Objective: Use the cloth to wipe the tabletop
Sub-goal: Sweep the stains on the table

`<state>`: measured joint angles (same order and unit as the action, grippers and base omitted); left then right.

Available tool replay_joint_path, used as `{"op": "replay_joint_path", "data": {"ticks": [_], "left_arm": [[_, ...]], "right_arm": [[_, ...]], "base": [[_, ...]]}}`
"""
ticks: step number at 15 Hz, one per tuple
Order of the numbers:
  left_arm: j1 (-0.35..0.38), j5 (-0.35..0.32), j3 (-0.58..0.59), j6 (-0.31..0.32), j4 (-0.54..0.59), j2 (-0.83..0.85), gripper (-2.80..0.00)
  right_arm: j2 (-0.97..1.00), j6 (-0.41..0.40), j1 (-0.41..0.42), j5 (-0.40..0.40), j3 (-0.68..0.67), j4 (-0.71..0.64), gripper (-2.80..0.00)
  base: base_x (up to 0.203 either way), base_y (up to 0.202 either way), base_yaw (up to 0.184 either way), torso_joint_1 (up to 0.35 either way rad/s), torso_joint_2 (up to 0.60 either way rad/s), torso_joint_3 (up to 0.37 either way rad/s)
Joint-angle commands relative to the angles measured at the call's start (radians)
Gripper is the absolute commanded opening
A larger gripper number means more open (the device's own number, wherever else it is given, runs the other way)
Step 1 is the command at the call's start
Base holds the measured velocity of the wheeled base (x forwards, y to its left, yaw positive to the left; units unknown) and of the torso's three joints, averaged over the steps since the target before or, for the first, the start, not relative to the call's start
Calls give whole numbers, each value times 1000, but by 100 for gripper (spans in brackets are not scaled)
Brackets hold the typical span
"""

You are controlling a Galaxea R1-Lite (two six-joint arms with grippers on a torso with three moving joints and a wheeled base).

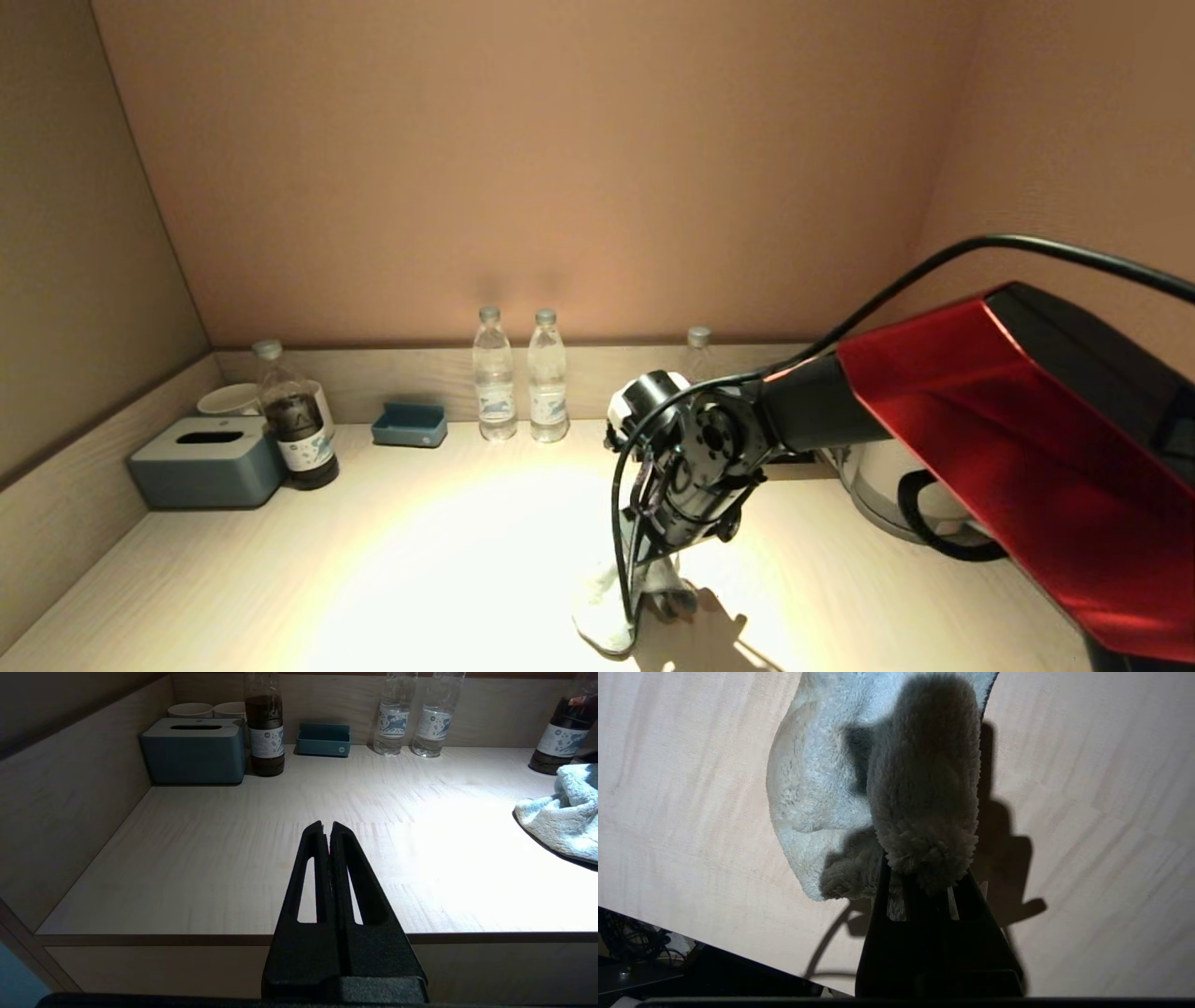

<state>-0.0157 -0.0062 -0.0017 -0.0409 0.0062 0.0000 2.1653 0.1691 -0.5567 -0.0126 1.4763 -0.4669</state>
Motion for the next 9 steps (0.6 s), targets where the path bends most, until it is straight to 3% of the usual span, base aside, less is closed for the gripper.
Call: {"op": "replay_joint_path", "data": {"ticks": [1,9], "left_arm": [[0,0,2,-1,0,0,-280],[0,0,0,-1,0,0,-280]], "right_arm": [[-45,-4,20,3,-33,2,-280],[-128,-15,142,40,-181,6,-280]], "base": [[0,0,0,0,0,0],[0,0,0,0,0,0]]}}
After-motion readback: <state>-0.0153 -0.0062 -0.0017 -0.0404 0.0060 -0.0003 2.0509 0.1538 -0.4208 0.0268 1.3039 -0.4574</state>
